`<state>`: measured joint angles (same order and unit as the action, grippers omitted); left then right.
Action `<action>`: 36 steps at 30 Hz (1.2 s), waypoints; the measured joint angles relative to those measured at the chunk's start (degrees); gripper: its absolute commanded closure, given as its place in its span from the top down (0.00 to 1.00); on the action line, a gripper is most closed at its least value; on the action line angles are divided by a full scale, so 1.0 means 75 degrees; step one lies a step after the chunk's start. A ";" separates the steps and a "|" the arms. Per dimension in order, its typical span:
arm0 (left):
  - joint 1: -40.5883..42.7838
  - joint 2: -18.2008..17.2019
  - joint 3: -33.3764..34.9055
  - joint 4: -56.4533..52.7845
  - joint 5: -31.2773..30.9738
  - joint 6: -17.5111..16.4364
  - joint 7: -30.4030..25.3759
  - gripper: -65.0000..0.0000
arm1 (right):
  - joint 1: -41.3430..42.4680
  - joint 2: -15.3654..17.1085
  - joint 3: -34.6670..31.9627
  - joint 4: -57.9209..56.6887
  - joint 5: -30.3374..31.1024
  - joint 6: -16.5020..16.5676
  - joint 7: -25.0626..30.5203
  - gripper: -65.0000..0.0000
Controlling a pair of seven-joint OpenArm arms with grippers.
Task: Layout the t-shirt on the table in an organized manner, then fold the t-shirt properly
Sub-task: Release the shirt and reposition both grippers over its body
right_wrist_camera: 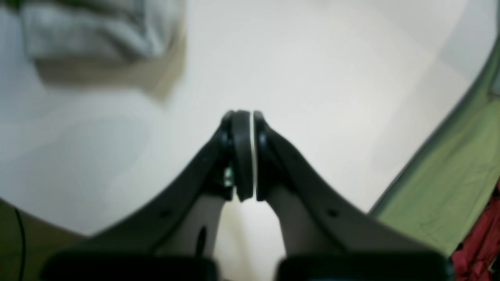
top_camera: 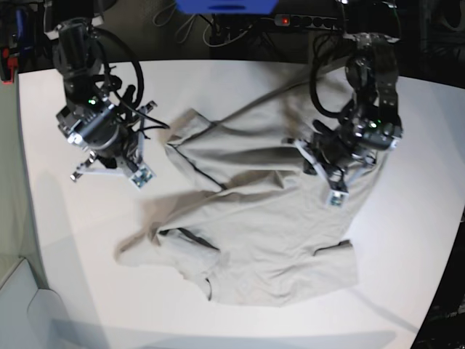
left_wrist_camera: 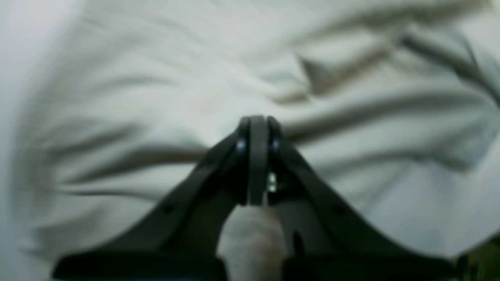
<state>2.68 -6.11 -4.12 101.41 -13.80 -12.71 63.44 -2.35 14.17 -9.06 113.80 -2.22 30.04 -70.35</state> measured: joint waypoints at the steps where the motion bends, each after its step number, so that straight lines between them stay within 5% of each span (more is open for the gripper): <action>1: 0.0085 0.0017 0.0297 -0.0134 0.0204 0.0000 -0.0102 0.00 | 0.0146 0.0017 0.0079 0.0000 -0.0052 0.0000 -0.0012 0.00; 9: 0.0323 -0.0259 0.0839 -0.1122 0.1641 -0.0006 -0.0533 0.00 | 0.1198 -0.0254 0.0073 -0.0009 -0.0044 0.0017 -0.0003 0.00; 17: -0.0128 -0.1897 0.0810 -0.2159 0.1684 -0.0058 -0.1437 0.00 | 0.2165 -0.0781 0.0050 -0.0906 -0.0061 0.0020 -0.0015 0.00; 22: -0.0766 -0.2926 0.0659 -0.3095 0.1824 -0.0003 -0.1084 0.00 | 0.2541 -0.0842 -0.0256 -0.1950 -0.0096 0.0020 -0.0032 0.00; 29: -0.1737 -0.3037 -0.0609 -0.3150 0.1833 -0.0119 -0.1128 0.00 | 0.2600 -0.1102 -0.0516 -0.2524 -0.0052 0.0020 0.0006 0.00; 32: -0.1795 -0.2975 -0.0772 -0.2588 0.1848 -0.0953 -0.1008 0.00 | 0.2611 -0.1113 -0.0545 -0.2524 -0.0044 0.0020 0.0009 0.01; 36: -0.1099 -0.2157 -0.0973 -0.1504 0.1807 -0.1399 -0.0187 0.00 | 0.2597 -0.1105 -0.0516 -0.2527 -0.0047 0.0020 0.0009 0.01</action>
<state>-5.56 -22.28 -11.42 90.13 -0.25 -23.20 62.04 17.12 5.89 -12.93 94.85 -2.57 30.20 -70.28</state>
